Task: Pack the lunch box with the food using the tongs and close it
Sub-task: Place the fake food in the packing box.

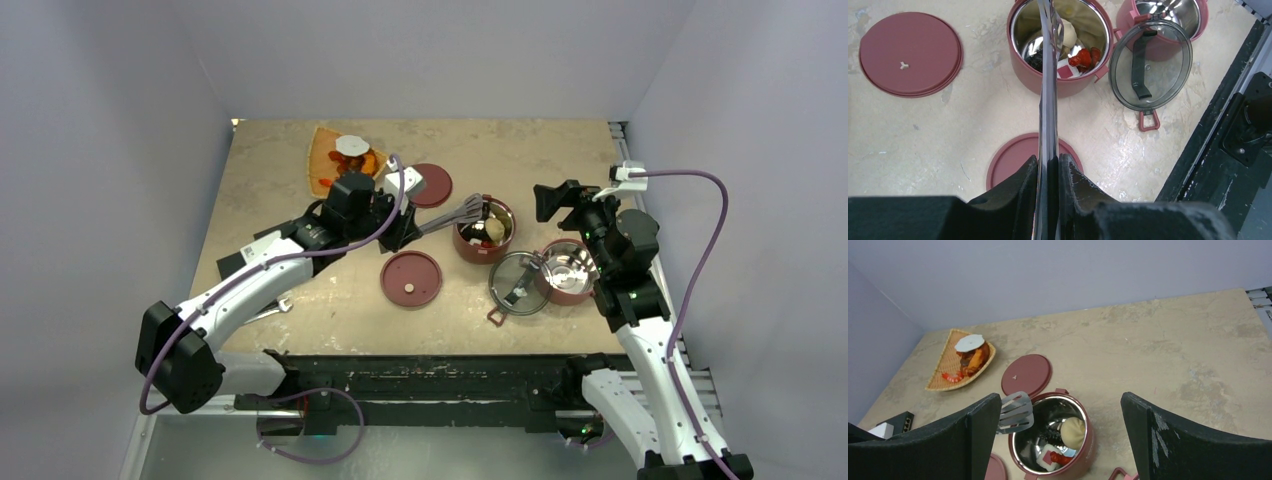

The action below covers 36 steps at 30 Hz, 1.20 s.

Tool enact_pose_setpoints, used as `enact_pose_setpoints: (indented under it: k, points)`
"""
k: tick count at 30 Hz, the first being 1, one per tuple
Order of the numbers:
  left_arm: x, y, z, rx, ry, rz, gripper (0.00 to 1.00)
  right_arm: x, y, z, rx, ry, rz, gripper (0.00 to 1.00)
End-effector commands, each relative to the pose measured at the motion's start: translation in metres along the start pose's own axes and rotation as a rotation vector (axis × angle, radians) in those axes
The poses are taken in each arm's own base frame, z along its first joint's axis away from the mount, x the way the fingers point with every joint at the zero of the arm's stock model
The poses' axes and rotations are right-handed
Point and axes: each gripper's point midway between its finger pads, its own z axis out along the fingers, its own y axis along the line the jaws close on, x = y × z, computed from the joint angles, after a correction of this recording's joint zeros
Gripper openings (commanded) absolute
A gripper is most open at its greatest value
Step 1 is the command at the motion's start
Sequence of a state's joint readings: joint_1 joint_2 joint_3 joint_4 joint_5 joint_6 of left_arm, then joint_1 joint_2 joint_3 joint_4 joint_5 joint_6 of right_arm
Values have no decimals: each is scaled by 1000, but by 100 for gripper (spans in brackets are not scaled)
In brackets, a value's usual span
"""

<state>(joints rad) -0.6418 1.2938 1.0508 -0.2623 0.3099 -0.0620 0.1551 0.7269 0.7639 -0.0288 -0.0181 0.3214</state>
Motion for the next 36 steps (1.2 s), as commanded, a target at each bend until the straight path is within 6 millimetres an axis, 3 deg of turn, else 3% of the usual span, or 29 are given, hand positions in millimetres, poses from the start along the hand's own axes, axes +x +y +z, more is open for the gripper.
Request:
enact_pose_setpoints:
  k: [1, 5, 10, 13, 17, 20, 25, 36]
  points:
    - [-25, 4, -8, -36, -79, 32, 13, -20, 6, 0, -15, -58, -5, 93]
    - [-29, 23, -15, -155, -83, 27, 18, -20, 6, -1, -16, -58, -5, 93]
    - [-39, 58, -39, -358, -116, 18, 22, -22, 7, -4, -19, -66, -3, 93]
    - [-36, 92, -57, -533, -113, -22, 23, -22, 8, -5, -23, -68, -1, 93]
    - [-16, 148, -85, -771, -44, -115, 24, -20, 7, -7, -23, -59, 1, 93]
    - [-8, 175, -98, -853, -31, -177, 25, -18, 8, -8, -25, -52, 3, 93]
    - [-5, 183, -104, -884, -27, -183, 27, -17, 8, -8, -26, -53, 6, 93]
    - [-7, 185, -79, -809, 15, -143, 32, -16, 8, -7, -33, -51, 5, 93]
